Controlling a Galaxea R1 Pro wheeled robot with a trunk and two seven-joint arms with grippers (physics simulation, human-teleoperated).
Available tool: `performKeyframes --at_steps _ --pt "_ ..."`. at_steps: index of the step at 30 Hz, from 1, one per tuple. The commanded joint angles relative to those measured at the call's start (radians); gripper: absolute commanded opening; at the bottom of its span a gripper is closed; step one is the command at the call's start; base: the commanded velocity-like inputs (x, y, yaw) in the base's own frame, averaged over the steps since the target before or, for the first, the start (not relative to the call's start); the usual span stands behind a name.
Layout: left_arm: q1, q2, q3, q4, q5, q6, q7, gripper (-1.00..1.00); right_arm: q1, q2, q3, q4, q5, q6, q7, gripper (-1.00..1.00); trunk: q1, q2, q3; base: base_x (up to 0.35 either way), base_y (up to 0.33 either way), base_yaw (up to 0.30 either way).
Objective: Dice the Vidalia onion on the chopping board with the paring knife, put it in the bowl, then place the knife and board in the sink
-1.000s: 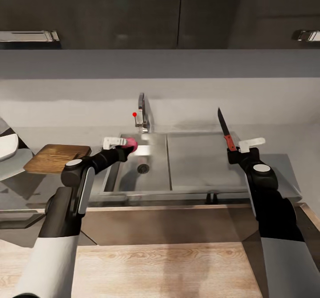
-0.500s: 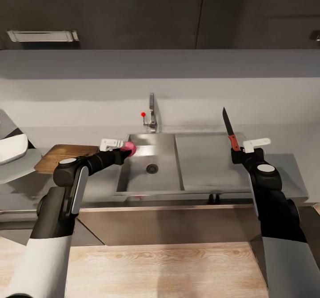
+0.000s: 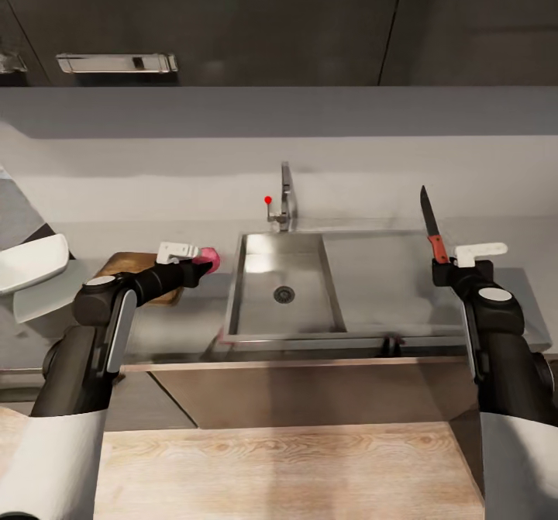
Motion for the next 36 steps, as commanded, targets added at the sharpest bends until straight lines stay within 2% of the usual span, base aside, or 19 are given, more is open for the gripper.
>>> performKeyframes --at_steps 1,3,8,24,27,31,33,34,36 --pt "-0.001 0.001 0.001 0.000 0.002 0.006 -0.003 -1.00 -0.001 -0.003 -0.004 -0.002 0.008 0.005 0.011 -1.00 0.001 -0.002 -0.002 0.000 0.110 0.000" --pt "-0.001 0.000 0.001 0.000 0.001 0.006 -0.003 -1.00 -0.001 -0.018 -0.024 -0.002 0.008 0.005 0.012 -1.00 0.001 -0.002 -0.002 0.000 0.148 0.000" --pt "-0.001 -0.003 -0.001 0.000 0.001 0.006 -0.003 -1.00 -0.001 -0.025 -0.038 -0.001 0.008 0.005 0.012 -1.00 0.001 -0.002 -0.002 0.000 0.066 0.000" --pt "-0.001 -0.009 -0.001 0.005 0.000 0.006 -0.003 -1.00 -0.001 -0.026 -0.024 -0.002 0.007 0.005 0.039 -1.00 0.001 -0.002 -0.002 0.000 0.090 0.000" --pt "-0.001 -0.010 -0.003 0.005 0.000 0.006 -0.003 -1.00 -0.001 -0.026 0.000 -0.002 0.007 0.005 0.039 -1.00 0.001 -0.002 -0.002 0.000 0.184 0.000" --pt "-0.001 -0.029 -0.004 0.006 0.000 0.006 -0.003 -1.00 0.001 -0.017 0.066 -0.001 0.005 0.005 0.039 -1.00 0.001 -0.002 -0.002 0.000 0.128 0.000" --pt "-0.001 -0.041 -0.005 0.006 0.000 0.006 -0.003 -1.00 0.003 -0.009 0.140 -0.001 0.005 0.005 0.038 -1.00 0.001 -0.002 -0.002 0.000 0.043 0.000" --pt "-0.001 -0.045 -0.006 0.006 0.000 0.006 -0.003 -1.00 0.007 -0.004 0.198 -0.001 0.006 0.005 0.035 -1.00 0.001 -0.002 -0.002 0.000 0.017 0.000" --pt "-0.001 -0.048 -0.007 0.007 0.000 0.007 -0.003 -1.00 0.009 -0.001 0.238 -0.001 0.006 0.005 0.033 -1.00 0.001 -0.002 -0.002 0.000 0.011 0.000"
